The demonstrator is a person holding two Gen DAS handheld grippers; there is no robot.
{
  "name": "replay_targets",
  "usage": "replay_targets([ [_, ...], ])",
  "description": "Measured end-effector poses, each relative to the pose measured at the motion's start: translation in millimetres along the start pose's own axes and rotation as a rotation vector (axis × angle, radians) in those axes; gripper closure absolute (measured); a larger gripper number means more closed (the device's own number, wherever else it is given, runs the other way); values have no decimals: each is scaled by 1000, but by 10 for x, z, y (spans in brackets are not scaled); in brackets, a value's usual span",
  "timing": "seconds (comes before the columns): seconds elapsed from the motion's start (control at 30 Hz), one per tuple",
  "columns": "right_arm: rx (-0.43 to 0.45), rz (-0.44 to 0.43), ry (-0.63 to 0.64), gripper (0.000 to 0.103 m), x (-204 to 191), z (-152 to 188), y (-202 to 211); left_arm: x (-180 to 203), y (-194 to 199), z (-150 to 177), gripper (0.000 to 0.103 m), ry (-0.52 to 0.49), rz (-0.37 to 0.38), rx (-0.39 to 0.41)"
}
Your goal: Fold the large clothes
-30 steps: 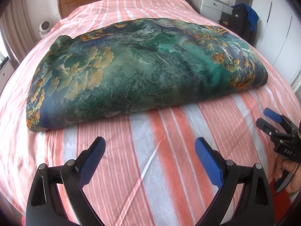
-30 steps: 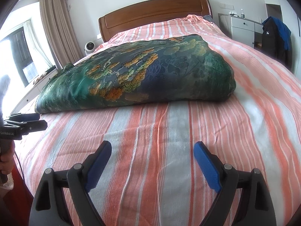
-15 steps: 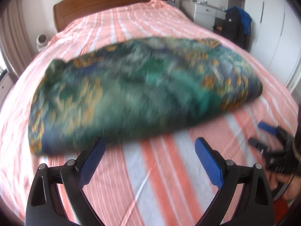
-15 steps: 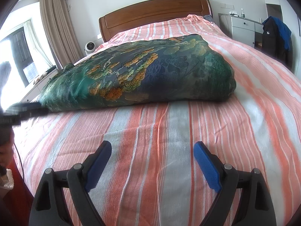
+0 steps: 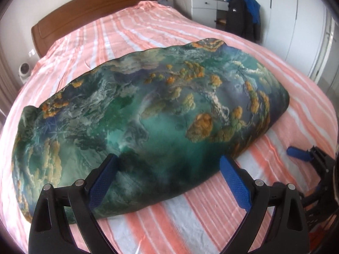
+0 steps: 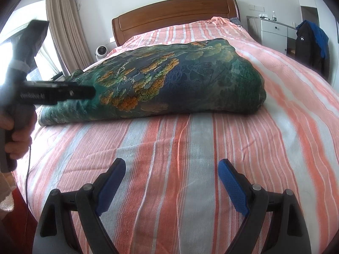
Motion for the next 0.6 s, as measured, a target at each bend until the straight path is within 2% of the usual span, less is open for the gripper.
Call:
replay_targets([
  [0.27,-3,-20,-24,15,48,-34,-17,-102,168,45,6,16,-2,41],
  [0.47,-2,-22,-29,15,70,-45,-16,-121,-8,-25,6,64,25,37],
  [0.53,-3,-18,-24,15,63,-40,-14,-44,-167,18,4,29,22,-17],
  [0.6,-3,-17,-25,15,59,-35,-11,28,-198,56,4,-32,-10,-23],
])
Point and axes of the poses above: each gripper's, at about its wrist camera, not at the fingertips, and y roughly against the way its jaws point, x to its right, z to its underside, the point moved 3 cm from there along -y, roughly the way its jaws point, and after that the axes turned 4 degrees about -y, right-handed, at the moved point
